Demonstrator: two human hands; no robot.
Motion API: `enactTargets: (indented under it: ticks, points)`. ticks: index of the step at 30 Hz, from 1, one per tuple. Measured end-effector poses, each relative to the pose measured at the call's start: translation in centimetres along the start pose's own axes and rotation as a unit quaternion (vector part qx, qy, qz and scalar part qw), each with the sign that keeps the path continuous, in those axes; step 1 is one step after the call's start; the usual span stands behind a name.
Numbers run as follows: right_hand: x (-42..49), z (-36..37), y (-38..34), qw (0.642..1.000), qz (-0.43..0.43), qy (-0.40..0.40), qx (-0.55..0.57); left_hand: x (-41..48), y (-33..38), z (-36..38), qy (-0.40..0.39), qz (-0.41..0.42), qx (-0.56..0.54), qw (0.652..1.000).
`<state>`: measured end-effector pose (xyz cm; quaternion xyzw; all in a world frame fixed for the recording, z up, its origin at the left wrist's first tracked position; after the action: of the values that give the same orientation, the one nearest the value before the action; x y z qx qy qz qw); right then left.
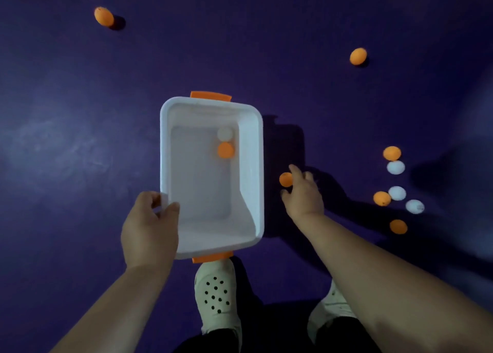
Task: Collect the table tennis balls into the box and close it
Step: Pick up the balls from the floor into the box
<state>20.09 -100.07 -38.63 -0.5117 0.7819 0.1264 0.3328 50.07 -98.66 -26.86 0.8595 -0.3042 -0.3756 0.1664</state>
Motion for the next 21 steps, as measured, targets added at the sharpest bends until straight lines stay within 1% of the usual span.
enactTargets:
  ticks: [2,4,5,7,8,9,11,13,15,17,19,21]
  points:
    - [1.5,1.1,0.2,1.0,-0.011,0.0,0.008,0.3,-0.7,1.1,0.002,-0.002,-0.006,1.0]
    - [2.9,2.1,0.3,0.999,-0.043,-0.003,0.005,0.5,-1.0,2.2,-0.004,-0.002,-0.008,1.0]
    - [3.5,2.5,0.5,0.999,-0.047,-0.013,0.018,0.5,-1.1,2.6,-0.006,-0.003,-0.011,1.0]
    - [3.9,2.3,1.0,0.996,-0.034,-0.026,0.079,0.4,-0.8,3.3,-0.005,-0.001,-0.014,1.0]
    - [3.9,1.4,1.3,0.993,-0.025,0.004,0.111,0.3,-0.5,3.7,-0.003,0.003,-0.011,1.0]
    - [3.5,0.0,1.8,0.988,-0.013,0.059,0.143,0.0,0.0,4.0,-0.002,0.005,-0.005,1.0]
    - [2.0,-3.7,2.7,0.952,0.011,0.166,0.255,-0.9,1.1,4.9,-0.008,0.009,-0.002,1.0]
    - [0.4,-7.0,2.3,0.913,-0.031,0.218,0.343,-1.9,2.5,6.2,-0.016,0.011,-0.012,1.0]
    - [-0.7,-9.1,1.1,0.903,-0.099,0.216,0.358,-2.8,3.8,7.7,-0.02,0.013,-0.022,0.999]
    - [-0.9,-10.1,0.2,0.905,-0.148,0.183,0.355,-3.3,5.1,9.8,-0.031,0.015,-0.03,0.999]
    - [-0.2,-10.8,0.3,0.904,-0.171,0.159,0.357,-3.6,6.5,12.3,-0.046,0.024,-0.045,0.998]
    - [1.0,-12.0,1.9,0.901,-0.164,0.188,0.355,-3.7,7.9,15.0,-0.058,0.042,-0.055,0.996]
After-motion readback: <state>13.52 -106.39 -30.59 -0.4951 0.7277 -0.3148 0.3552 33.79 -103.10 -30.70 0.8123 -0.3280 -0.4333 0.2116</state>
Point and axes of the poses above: each hand's wrist, its own x-axis towards the middle knuckle, its own z-axis out of the palm, y = z × x, the point moved 8 cm from there along x, towards the middle knuckle, and after that the axes turned 8 degrees about -x, right-handed, at the moved point
